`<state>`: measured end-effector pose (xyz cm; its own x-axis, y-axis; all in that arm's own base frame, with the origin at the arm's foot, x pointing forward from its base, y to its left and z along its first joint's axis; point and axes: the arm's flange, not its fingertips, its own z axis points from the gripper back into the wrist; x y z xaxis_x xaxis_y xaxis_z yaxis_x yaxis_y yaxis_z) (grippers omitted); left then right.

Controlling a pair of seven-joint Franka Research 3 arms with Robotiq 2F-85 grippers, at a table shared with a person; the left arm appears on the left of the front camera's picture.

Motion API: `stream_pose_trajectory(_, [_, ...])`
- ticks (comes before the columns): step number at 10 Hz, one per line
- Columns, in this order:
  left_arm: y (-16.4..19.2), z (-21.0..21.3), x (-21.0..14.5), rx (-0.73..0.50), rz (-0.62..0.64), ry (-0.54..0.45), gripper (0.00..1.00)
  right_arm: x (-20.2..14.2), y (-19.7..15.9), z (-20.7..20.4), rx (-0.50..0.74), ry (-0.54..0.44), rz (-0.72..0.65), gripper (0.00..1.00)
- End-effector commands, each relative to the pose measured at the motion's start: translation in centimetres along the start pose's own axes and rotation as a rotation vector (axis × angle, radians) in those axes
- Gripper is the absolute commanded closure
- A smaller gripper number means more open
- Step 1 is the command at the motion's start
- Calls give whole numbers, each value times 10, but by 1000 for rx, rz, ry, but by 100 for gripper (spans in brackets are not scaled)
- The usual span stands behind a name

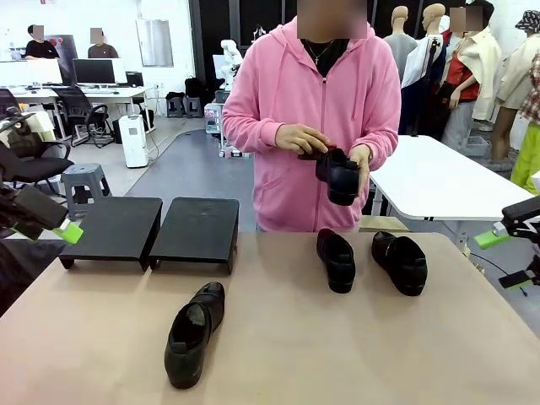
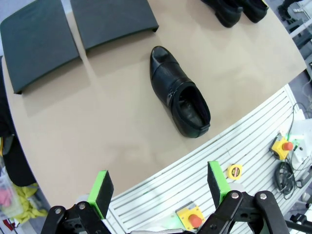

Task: Organize the shoes by placing them on the stand.
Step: Pick up one Shoe and place it in the middle of the table, then place the Shoe from the middle of the table onto the Shoes Stand.

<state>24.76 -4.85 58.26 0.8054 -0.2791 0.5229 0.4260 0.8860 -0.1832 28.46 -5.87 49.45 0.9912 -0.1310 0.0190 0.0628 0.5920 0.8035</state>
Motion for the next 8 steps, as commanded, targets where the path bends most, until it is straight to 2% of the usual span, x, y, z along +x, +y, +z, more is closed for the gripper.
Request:
stream_pose_trajectory(1, [0,-1,0,-16,2,-13,0,2,2,1,25,9,20,0])
stream_pose_trajectory(8, [0,-1,0,-16,2,-13,0,2,2,1,25,9,20,0])
